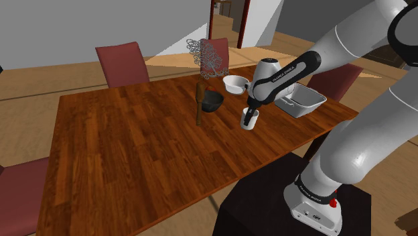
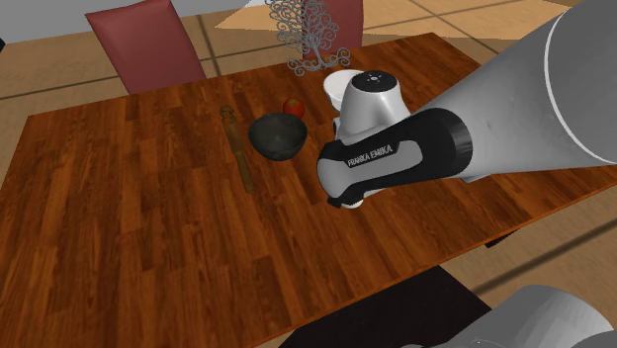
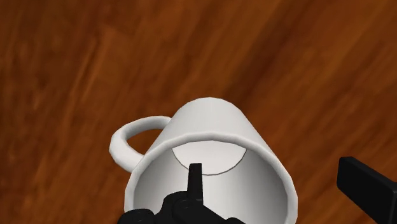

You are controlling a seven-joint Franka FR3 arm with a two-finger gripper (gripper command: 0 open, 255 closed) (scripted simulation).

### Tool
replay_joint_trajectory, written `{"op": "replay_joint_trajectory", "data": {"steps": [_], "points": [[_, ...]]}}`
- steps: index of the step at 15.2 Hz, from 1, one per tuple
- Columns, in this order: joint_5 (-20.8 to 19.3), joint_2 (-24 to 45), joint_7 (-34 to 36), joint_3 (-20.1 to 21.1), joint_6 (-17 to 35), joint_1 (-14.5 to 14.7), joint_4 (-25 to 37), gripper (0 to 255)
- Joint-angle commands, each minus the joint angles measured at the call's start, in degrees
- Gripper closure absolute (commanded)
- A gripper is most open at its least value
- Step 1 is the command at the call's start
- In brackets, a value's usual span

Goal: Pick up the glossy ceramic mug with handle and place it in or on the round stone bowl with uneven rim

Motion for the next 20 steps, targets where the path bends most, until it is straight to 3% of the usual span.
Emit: {"op": "replay_joint_trajectory", "data": {"steps": [1, 2, 11, 20], "points": [[0.0, 0.0, 0.0, 0.0, 0.0, 0.0, 0.0, 0], [0.0, 0.0, 0.0, 0.0, 0.0, 0.0, 0.0, 255], [0.0, 0.0, 0.0, 0.0, 0.0, 0.0, 0.0, 255], [-1.5, -6.9, 1.2, 1.3, -9.1, -0.8, 2.2, 255]]}}
